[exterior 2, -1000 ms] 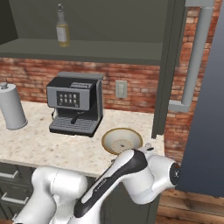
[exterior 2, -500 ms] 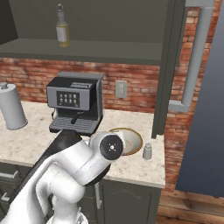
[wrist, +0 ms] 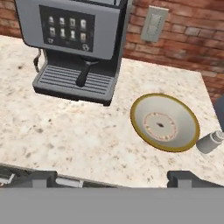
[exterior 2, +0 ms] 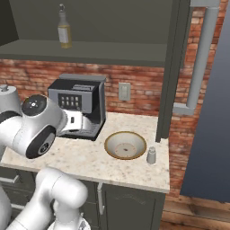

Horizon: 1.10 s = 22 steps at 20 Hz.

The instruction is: Retrieve the bottle and the shaker from the cabinet and place them next to the mixing bowl on the counter. Then add garlic from the fridge to the mixing bowl.

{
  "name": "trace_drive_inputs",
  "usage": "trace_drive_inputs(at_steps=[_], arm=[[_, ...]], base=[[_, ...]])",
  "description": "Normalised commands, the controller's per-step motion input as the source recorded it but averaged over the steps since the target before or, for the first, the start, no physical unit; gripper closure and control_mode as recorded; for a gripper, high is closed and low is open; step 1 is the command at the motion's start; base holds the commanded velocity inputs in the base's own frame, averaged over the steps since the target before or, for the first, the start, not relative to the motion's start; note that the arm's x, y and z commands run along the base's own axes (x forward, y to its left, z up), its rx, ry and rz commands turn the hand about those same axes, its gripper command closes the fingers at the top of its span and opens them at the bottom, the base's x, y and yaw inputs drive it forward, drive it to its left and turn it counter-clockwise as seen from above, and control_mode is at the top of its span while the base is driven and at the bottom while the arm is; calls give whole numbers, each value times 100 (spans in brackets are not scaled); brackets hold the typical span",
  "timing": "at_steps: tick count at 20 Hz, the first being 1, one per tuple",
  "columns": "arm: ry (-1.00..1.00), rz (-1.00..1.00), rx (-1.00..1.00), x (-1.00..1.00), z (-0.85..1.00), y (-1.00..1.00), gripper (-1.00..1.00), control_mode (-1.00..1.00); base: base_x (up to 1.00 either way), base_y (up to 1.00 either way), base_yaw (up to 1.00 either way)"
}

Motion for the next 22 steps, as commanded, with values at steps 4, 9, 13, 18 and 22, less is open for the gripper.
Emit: trace_drive_inputs(at_steps=[4,9,13,18,22], arm=[[-1,0,0,0,66,30,-100,-100],[-24,0,16,0,30,32,-100,-100],[-25,-1,19,0,34,53,-100,-100],[-5,-1,2,-15,78,48,-100,-100],[-1,0,0,-23,88,21,-100,-100]], base=[[0,0,0],[0,0,0],[0,0,0],[0,0,0],[0,0,0]])
